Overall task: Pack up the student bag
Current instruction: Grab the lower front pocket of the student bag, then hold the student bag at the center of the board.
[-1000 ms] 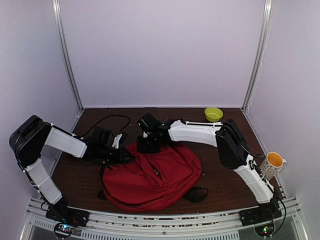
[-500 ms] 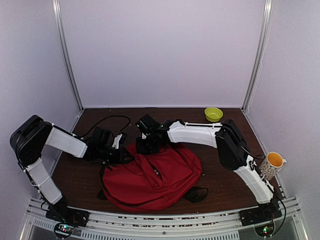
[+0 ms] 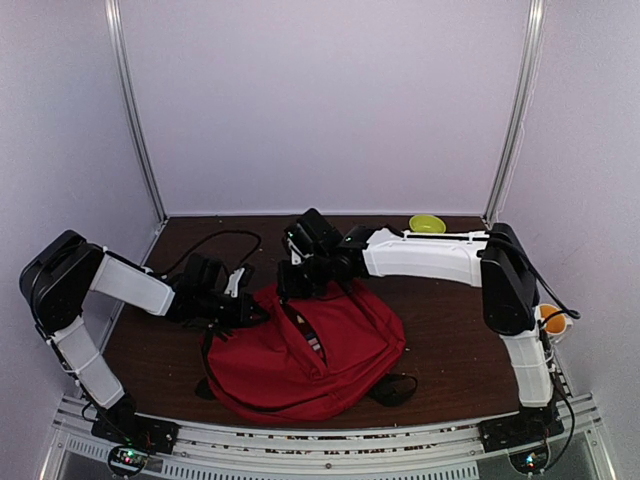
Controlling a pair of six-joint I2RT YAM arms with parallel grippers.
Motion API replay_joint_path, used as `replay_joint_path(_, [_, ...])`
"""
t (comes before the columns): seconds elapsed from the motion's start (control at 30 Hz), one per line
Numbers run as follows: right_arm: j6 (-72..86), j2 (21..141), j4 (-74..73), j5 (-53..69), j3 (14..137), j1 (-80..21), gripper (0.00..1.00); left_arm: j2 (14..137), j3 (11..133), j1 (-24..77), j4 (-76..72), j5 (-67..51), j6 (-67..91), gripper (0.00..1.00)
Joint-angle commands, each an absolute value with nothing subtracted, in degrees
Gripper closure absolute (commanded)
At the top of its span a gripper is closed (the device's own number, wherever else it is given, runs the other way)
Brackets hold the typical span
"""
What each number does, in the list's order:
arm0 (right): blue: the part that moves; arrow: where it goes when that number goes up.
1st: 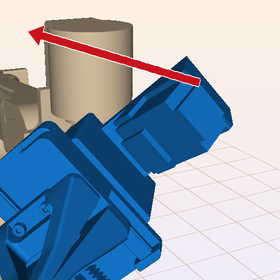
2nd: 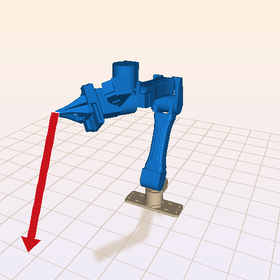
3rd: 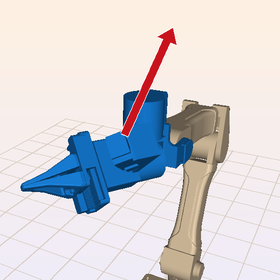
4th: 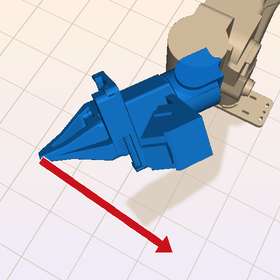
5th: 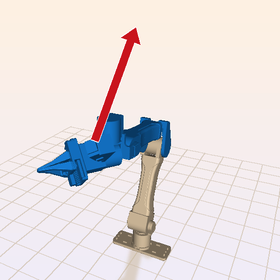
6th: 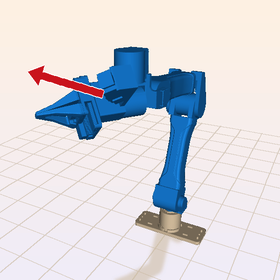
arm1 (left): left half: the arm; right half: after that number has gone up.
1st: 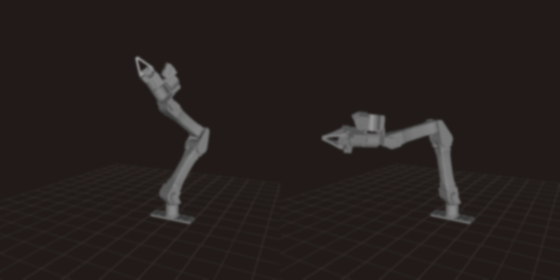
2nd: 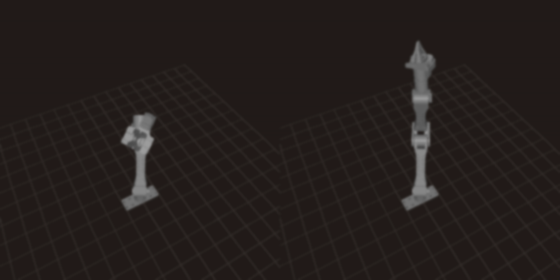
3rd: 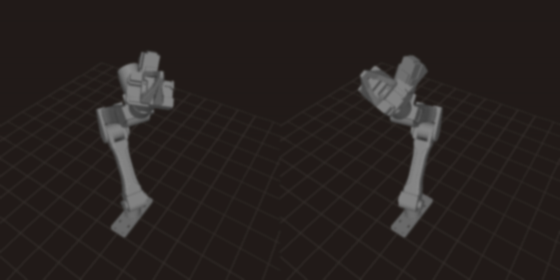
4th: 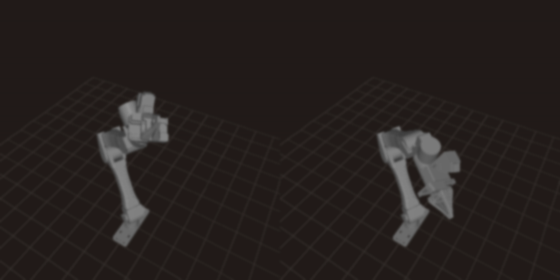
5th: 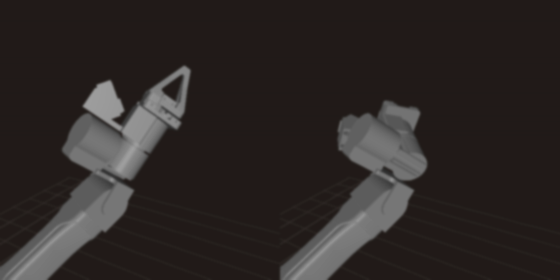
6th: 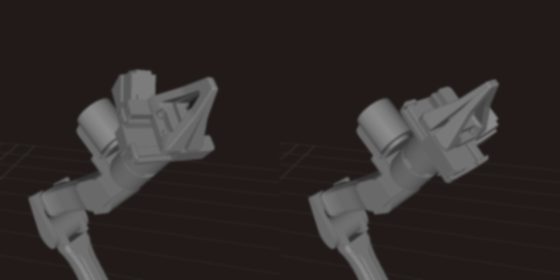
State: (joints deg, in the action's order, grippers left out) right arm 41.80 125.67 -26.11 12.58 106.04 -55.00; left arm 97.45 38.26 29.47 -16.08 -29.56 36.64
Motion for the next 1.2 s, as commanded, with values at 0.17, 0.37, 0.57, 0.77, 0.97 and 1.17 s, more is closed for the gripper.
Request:
replay_joint_path(0.17, [44.6, 117.6, -16.2, 13.3, 90.5, -55.4, 1.0, 96.3, 39.4, 29.8, -11.7, -27.9, 37.4, 1.0])
replay_joint_path(0.37, [46.9, 114.5, -9.9, 15.3, 83.5, -55.7, 1.0, 94.5, 40.3, 29.8, -10.5, -27.3, 37.4, 1.0])
replay_joint_path(0.57, [46.1, 114.7, -11.0, 13.7, 86.8, -55.3, 1.0, 88.1, 42.0, 29.8, -7.7, -32.7, 30.4, 0.53])
replay_joint_path(0.77, [45.5, 117.3, -11.9, 13.6, 92.9, -54.5, 1.0, 90.0, 48.2, 29.8, 1.2, -34.5, 25.1, 0.39])
replay_joint_path(0.97, [45.9, 118.1, -11.5, 14.0, 93.4, -53.8, 1.0, 95.9, 49.5, 29.8, -1.5, -36.0, 25.6, 0.39])
replay_joint_path(1.17, [46.2, 119.5, -11.4, 15.0, 93.3, -53.4, 1.0, 99.0, 49.9, 29.8, -4.4, -36.2, 25.6, 0.41])
